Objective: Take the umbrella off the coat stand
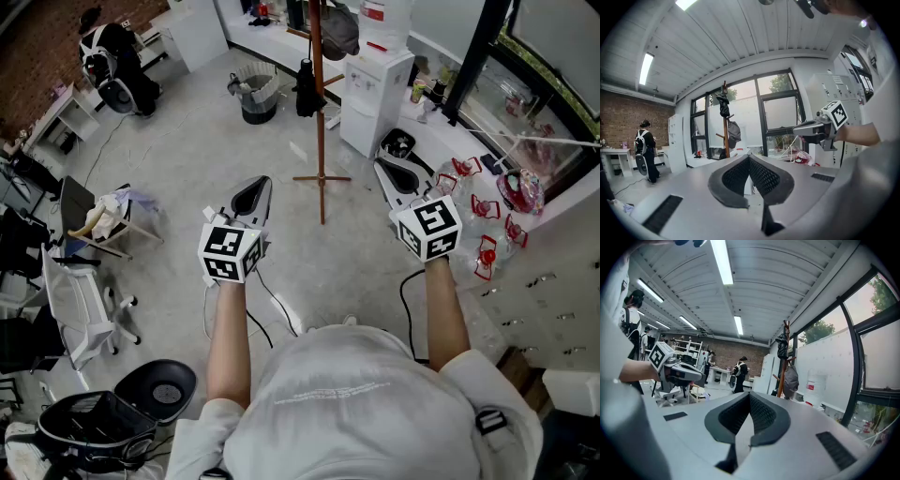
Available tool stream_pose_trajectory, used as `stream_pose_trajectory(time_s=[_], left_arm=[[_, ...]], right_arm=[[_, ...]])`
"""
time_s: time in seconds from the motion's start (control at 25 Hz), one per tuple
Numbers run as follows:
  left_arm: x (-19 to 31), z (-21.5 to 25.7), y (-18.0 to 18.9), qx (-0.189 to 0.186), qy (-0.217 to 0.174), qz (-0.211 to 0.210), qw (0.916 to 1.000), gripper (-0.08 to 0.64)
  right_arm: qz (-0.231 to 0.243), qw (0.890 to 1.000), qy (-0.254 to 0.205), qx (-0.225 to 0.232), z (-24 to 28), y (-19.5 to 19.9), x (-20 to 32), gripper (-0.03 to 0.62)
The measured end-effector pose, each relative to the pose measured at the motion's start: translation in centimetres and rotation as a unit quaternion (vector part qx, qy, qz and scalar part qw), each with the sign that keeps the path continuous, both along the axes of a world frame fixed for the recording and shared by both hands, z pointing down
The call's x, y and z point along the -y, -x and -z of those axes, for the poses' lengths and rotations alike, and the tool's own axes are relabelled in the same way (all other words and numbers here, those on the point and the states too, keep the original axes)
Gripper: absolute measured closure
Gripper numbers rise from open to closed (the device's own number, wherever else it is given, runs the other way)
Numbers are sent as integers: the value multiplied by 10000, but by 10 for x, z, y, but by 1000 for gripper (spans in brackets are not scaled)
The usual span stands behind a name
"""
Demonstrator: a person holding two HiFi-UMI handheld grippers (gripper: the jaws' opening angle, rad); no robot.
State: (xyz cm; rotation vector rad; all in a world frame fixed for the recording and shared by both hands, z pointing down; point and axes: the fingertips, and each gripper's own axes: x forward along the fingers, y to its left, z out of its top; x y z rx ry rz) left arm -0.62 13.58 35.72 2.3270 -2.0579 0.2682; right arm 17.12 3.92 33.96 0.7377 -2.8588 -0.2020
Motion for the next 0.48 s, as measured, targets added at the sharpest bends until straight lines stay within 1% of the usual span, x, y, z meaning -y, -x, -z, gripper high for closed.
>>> stream_pose_trajectory(time_s=[0.2, 0.36, 0.48], left_arm=[[-4, -4, 6, 9, 33, -38, 10000, 545], [-10, -6, 12, 33, 61, -61, 10000, 545], [-15, -6, 16, 29, 63, -62, 10000, 545]], right_arm=[[-17, 10000, 28, 56, -3, 5, -5, 569], [34, 9995, 247, 178, -7, 12, -14, 569], [106, 9993, 346, 86, -11, 18, -21, 569]])
